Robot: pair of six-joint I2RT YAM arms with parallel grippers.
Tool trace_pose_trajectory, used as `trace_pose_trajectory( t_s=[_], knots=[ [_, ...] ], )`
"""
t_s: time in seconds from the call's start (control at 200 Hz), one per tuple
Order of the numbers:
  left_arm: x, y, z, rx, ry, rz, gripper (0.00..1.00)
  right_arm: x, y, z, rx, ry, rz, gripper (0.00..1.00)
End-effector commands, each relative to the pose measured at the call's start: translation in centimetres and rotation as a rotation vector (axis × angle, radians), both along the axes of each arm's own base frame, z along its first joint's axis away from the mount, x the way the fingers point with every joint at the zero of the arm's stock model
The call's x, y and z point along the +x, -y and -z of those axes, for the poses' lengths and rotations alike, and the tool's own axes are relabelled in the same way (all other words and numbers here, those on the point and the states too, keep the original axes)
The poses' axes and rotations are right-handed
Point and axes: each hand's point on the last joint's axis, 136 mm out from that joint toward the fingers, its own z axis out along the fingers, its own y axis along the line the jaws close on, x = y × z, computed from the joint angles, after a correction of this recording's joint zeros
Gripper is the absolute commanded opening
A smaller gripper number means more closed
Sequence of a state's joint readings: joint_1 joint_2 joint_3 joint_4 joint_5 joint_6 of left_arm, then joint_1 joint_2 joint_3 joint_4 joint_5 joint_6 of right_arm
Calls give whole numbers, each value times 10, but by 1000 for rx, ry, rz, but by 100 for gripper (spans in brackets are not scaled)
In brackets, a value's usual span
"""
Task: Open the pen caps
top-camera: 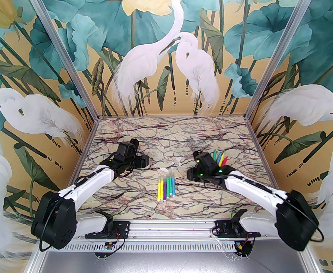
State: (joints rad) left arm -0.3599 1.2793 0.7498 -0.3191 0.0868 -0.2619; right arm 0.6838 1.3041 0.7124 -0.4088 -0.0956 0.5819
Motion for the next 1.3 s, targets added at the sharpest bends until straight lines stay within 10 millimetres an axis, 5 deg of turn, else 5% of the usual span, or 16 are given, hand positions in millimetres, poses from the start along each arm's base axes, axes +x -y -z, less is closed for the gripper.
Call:
trace_pose_trajectory(
  t_s=[0.0,0.395,1.29],
  knots=[
    [5,-1,-10,-5,50,-14,76,4,-24,-7,32,9,-16,44],
    [3,-3,-7,6,53,-7,78,-25,-74,19,-31,-73,-141,45],
    [0,-3,-9,1,69,3,78,-34,-76,54,-155,-142,-126,40]
  ],
)
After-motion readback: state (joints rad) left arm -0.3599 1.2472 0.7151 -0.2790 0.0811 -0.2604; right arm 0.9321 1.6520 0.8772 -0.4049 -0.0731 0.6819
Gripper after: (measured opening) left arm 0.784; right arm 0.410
